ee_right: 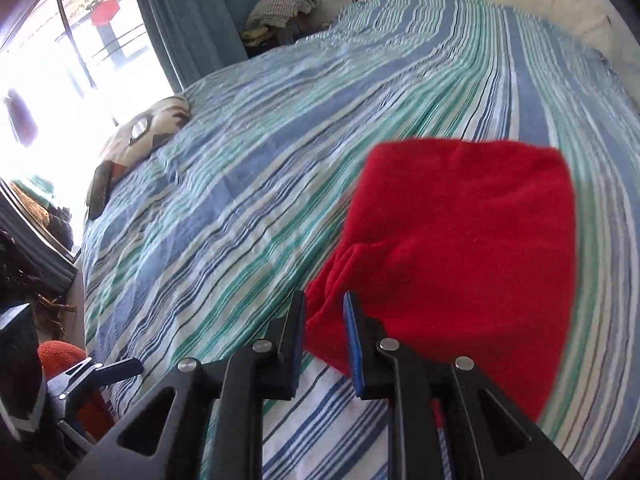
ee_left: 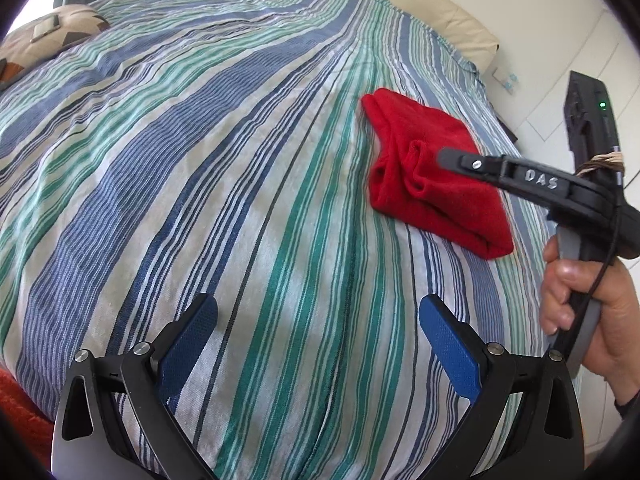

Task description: Fold small clothes

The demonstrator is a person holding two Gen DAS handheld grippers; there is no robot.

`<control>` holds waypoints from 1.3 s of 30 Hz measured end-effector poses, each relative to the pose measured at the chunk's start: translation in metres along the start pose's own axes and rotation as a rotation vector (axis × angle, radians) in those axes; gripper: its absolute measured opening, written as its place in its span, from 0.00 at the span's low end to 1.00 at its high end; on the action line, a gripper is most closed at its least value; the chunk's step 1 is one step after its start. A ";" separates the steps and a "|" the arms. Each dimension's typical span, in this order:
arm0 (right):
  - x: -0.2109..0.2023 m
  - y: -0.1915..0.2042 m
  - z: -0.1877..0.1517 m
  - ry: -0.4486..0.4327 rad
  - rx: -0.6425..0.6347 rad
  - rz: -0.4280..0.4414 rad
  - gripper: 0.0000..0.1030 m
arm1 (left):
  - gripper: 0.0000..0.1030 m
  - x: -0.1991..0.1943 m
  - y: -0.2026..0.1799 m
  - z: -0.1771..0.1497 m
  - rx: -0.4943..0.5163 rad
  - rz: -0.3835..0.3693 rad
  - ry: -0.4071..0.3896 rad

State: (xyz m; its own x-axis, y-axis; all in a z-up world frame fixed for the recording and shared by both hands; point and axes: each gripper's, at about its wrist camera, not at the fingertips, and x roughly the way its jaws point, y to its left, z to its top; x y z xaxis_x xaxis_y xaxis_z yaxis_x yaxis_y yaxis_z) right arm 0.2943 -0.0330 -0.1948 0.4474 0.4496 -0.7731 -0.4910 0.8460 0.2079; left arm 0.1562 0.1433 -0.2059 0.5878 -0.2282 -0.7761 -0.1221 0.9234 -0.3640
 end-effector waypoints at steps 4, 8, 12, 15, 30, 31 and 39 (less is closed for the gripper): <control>0.001 -0.007 0.021 -0.013 0.015 -0.094 0.19 | 0.98 0.003 -0.006 -0.001 0.029 -0.003 0.007; 0.060 -0.009 0.019 0.152 0.060 -0.106 0.19 | 0.98 0.004 -0.011 -0.004 0.070 0.023 0.006; 0.072 0.009 0.007 0.140 0.000 -0.153 0.19 | 0.98 0.007 -0.011 -0.006 0.079 0.047 0.014; 0.039 0.008 0.008 0.059 0.023 -0.090 0.22 | 0.98 0.006 -0.011 -0.007 0.082 0.047 0.015; -0.043 -0.085 -0.077 -0.081 0.338 -0.129 0.43 | 0.98 0.009 -0.025 -0.017 0.160 0.066 0.038; -0.052 -0.084 -0.079 -0.108 0.346 -0.097 0.58 | 0.98 0.005 -0.025 -0.012 0.136 0.022 0.032; -0.077 -0.116 -0.056 -0.179 0.347 -0.051 0.71 | 0.99 0.060 -0.066 0.117 0.105 -0.145 -0.004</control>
State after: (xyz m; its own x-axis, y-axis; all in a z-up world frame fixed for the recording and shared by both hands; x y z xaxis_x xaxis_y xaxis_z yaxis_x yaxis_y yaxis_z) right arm 0.2754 -0.1821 -0.1927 0.6029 0.4216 -0.6773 -0.1964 0.9013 0.3862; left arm 0.2925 0.1050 -0.1682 0.5962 -0.3602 -0.7175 0.0483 0.9082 -0.4159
